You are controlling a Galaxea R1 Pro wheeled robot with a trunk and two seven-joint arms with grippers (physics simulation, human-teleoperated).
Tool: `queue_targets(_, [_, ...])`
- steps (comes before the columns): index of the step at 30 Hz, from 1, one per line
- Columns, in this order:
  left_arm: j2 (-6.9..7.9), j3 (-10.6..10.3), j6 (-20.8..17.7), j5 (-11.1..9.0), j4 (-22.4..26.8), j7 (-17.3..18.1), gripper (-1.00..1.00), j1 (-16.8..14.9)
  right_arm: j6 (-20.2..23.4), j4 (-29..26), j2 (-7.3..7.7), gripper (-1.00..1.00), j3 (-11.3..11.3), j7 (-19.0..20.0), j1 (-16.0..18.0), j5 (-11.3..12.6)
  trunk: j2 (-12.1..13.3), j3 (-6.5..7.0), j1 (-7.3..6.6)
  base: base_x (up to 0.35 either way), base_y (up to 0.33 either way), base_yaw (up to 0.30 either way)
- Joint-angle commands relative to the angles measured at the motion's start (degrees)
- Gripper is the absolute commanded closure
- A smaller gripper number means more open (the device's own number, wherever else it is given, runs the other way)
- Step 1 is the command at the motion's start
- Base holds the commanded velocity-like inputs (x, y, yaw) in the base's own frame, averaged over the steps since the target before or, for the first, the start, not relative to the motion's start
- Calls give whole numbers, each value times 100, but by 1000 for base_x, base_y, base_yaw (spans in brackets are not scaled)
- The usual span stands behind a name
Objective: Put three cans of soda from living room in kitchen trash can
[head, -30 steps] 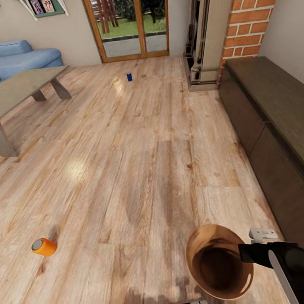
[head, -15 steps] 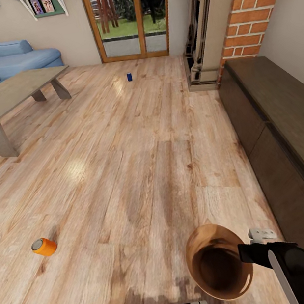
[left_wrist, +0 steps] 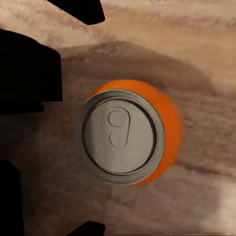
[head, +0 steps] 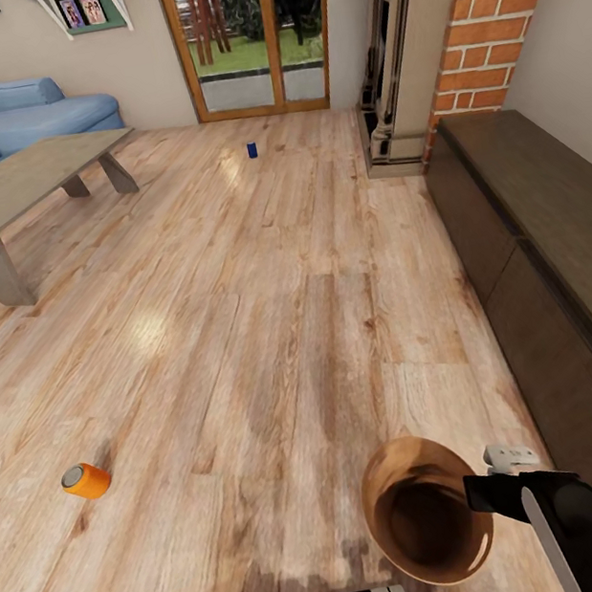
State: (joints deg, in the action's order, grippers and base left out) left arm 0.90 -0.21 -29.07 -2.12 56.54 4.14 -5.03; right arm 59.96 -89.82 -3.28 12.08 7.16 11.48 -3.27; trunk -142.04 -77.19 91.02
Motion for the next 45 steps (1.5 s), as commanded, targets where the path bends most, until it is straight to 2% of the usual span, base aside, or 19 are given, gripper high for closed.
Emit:
queue_targets(1, [1, 0, -1, -1, -5, 0, -100, -43, 4, 0, -2, 100, -1, 24, 2, 107, 0, 0, 0, 0, 0, 0])
queue_targets(6, [-43, 0, -11, -18, -97, -9, -100, -321, 4, 0, -14, 100, -3, 14, 1, 107, 0, 0, 0, 0, 0, 0])
queue_targets(9, [-231, -4, -1, 2, -756, -10, -100, -816, 4, 0, -7, 100, -4, 9, -1, 107, 0, 0, 0, 0, 0, 0])
queue_targets(11, [-277, -5, 27, 13, -970, -10, -100, -925, 4, 2, -1, 100, -4, 6, 2, 107, 0, 0, 0, 0, 0, 0])
queue_targets(18, [-288, -6, 447, 9, -1551, -10, -100, -978, 4, 6, -5, 100, -4, 8, 2, 107, 0, 0, 0, 0, 0, 0])
queue_targets(35, [-225, -5, 548, -1, -1733, -18, -100, -980, 4, 9, -13, 100, -10, -16, 1, 107, 0, 0, 0, 0, 0, 0])
queue_targets(38, [-223, -5, 697, -5, -1777, -19, -100, -980, 4, 9, -21, 100, -12, -21, 1, 107, 0, 0, 0, 0, 0, 0])
queue_targets(45, [-219, -5, 916, -8, -2245, -191, -100, -1195, 4, 9, -23, 100, -12, -25, 2, 107, 0, 0, 0, 0, 0, 0])
